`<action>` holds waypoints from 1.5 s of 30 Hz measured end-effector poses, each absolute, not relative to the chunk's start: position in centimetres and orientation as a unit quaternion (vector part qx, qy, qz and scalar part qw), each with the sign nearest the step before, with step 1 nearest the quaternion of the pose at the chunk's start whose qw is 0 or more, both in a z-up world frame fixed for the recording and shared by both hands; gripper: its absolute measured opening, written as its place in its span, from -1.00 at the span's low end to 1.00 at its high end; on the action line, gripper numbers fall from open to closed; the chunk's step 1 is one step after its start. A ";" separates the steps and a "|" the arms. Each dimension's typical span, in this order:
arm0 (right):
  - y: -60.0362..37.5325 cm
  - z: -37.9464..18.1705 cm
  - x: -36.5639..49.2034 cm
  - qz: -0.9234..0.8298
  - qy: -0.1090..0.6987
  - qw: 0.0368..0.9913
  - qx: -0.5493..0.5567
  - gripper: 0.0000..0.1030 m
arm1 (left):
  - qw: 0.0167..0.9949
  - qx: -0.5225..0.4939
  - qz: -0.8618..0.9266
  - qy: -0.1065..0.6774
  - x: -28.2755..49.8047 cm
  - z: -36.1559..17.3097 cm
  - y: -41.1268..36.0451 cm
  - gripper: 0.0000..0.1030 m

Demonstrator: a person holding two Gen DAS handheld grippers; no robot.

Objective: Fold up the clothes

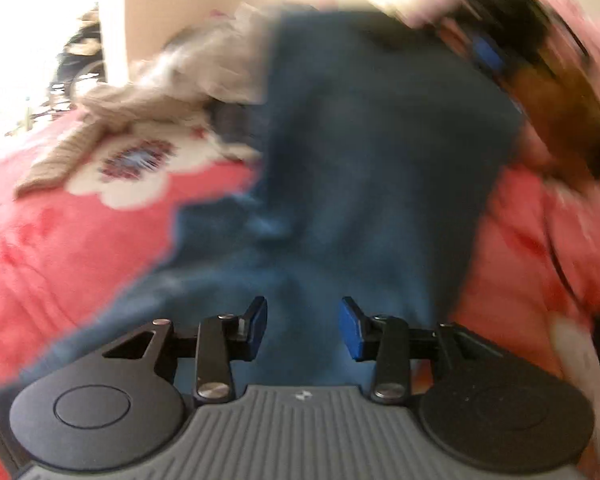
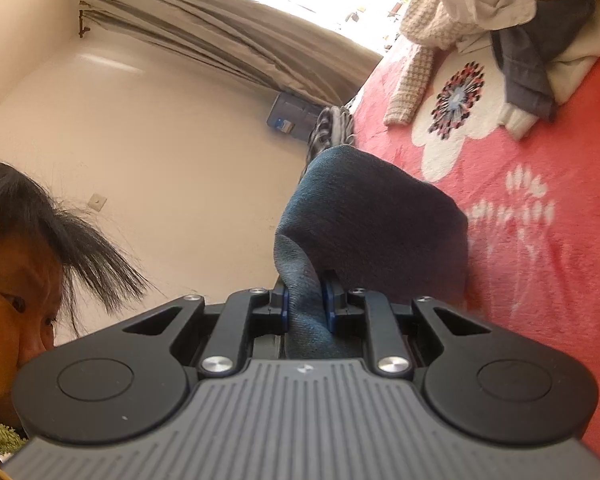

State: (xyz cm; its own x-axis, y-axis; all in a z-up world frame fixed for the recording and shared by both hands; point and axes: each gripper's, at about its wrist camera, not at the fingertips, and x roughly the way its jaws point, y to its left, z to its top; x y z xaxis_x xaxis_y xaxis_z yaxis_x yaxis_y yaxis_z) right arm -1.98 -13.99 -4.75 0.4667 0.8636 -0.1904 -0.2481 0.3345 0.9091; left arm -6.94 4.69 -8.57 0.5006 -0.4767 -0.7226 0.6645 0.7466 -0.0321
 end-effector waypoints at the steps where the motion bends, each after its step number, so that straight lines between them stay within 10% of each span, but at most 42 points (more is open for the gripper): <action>1: -13.5 -4.7 -1.8 0.383 0.352 0.735 0.435 -0.70 | 0.849 0.140 -0.337 0.381 -7.7 -9.3 4.2 -0.21; 7: -9.5 -4.4 -0.2 0.419 0.361 0.719 0.420 -0.70 | 0.856 0.175 -0.316 0.369 -9.2 -10.3 3.6 -0.23; 23: 5.7 -5.9 4.8 0.487 0.449 0.671 0.334 -0.69 | 0.880 -0.163 -0.138 0.424 -12.4 -4.9 23.7 -0.15; 31: 12.1 -10.8 6.4 0.488 0.547 0.576 0.362 -0.06 | 0.841 -0.293 -0.139 0.433 -12.6 -7.2 28.3 -0.09; 37: 7.6 -8.0 5.3 0.486 0.485 0.627 0.368 0.00 | 0.834 -0.317 -0.150 0.426 -12.0 -7.6 29.4 -0.08; 45: 7.4 -3.9 -2.7 0.546 0.420 0.720 0.082 0.15 | 0.839 -0.274 -0.165 0.441 -9.8 -6.8 27.1 -0.09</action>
